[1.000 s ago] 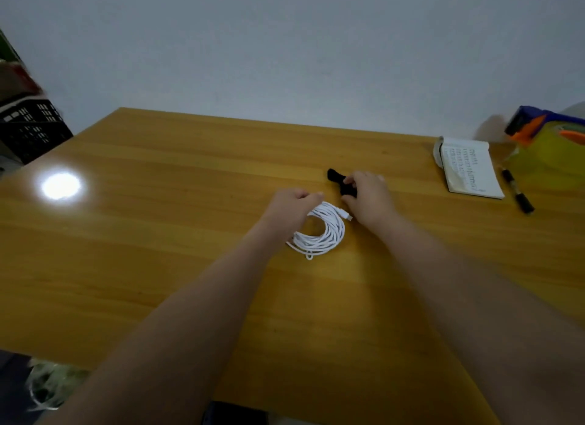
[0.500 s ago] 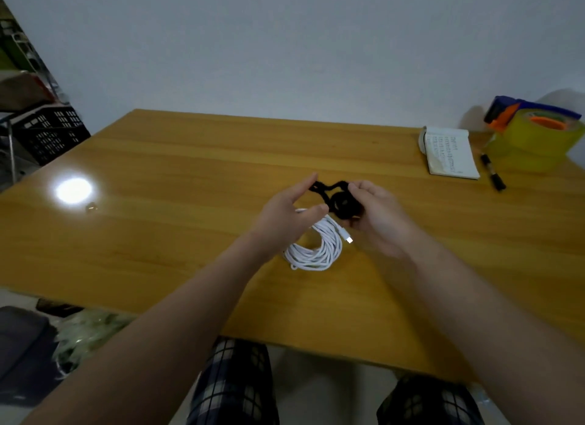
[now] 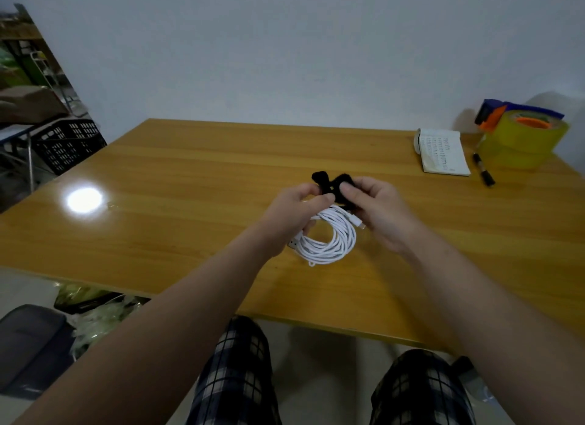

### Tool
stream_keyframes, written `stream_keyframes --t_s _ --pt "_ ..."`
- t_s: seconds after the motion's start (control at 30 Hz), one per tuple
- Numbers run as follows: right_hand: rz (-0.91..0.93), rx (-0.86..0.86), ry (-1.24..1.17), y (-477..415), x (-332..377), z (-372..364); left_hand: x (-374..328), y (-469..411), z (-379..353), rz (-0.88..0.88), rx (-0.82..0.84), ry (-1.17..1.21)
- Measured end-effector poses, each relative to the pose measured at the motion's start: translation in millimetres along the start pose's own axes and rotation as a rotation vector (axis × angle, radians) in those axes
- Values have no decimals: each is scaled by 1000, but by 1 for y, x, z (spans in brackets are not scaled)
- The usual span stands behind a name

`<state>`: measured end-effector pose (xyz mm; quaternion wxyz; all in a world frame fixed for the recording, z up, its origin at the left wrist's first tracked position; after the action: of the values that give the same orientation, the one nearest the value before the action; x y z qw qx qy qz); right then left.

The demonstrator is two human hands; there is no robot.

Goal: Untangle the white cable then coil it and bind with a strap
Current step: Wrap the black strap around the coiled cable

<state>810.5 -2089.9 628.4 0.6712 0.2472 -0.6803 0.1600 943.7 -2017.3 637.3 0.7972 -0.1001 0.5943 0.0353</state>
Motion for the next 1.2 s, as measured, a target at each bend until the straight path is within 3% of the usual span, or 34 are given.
stream_keyframes --t_s 0.27,0.47,0.67,0.9,1.07,1.2 --pt "-118 -195 -47 5 11 -13 -7 1 -4 -67 55 -101" --pt "-156 -217 296 6 20 -14 -12 -5 -4 -126 25 -237" --pt "-260 -309 30 10 25 1 -16 3 -11 -130 208 -72" --pt "-191 -342 -100 9 25 -3 -23 -3 -20 -245 58 -376" --pt "-101 -350 -16 12 25 -7 -22 -6 -20 -245 13 -425" --pt "-172 -268 177 20 30 -7 -7 -17 -1 -137 -88 -445"
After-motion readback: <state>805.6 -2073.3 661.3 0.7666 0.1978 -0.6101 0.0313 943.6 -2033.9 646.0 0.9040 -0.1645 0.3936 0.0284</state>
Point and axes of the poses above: each hand's wrist, its own y-axis away from the middle knuckle, its own z-axis out of the back of the hand, x = y × z, the point moved 3 cm from there along -y, towards the middle knuckle, and after that the axes turned 9 degrees about -z, right-handed, at the moved point
